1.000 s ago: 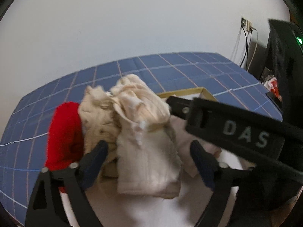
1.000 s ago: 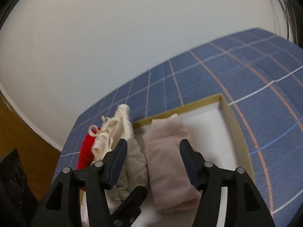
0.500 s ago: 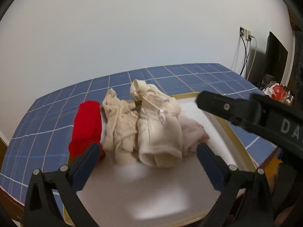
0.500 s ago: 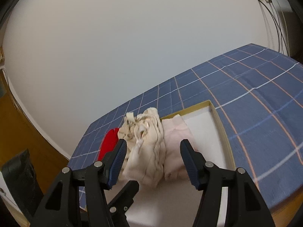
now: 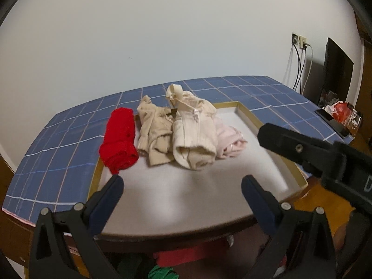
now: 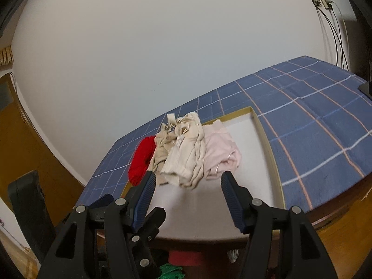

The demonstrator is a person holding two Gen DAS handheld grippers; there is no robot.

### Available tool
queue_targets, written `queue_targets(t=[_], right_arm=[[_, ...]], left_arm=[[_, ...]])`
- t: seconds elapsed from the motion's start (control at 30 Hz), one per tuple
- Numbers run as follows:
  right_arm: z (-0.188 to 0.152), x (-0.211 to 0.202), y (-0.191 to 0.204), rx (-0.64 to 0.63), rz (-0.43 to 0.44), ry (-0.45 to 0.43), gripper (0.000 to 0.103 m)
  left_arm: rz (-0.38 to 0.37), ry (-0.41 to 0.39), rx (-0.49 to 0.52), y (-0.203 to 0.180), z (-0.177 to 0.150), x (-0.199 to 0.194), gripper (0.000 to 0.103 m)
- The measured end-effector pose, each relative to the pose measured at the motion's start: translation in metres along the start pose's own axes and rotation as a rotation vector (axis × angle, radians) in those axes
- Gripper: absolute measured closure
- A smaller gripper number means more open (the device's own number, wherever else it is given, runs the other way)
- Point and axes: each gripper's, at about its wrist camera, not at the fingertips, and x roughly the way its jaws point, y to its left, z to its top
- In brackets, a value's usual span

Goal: Take underwear out of drawer
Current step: 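Move both tools back down into the open drawer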

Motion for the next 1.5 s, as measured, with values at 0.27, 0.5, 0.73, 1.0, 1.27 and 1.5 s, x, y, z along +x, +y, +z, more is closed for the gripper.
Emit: queue_targets(t=[0.27,0.5,0.73,1.0,1.27,1.5], right_arm=[[-0.022,-0.022,0.011,-0.034,0.013,-0.014,0.042],[-0.050,-0.033,0.017,-0.044,0.032,0.018,0.042],[-0.075,-0.037,0.013,-0.035,0.022,0.061,0.042],[-0.094,-0.049,0.010,-0.041,0.019,0.079,0.042],[-0.110,-0.058,0.004,-0.054,-0.007,0.089,0.042],[-0.130,-0.063,-0.004,-0.123,-0.047,0.114,0.042]], left_arm=[[0.023,-0.017,0.011,0.002,-0.025,-0.020,0.000],[0.030,-0.007,-0.007,0.009,-0.049,-0.032,0.000],[0.037,0.016,-0.010,0.012,-0.072,-0.039,0.000],[0.051,0.018,0.009,0.010,-0.096,-0.048,0.000],[0.039,0.041,0.018,0.013,-0.121,-0.055,0.000],[0.049,0.080,-0.006,0.032,-0.147,-0.053,0.000]])
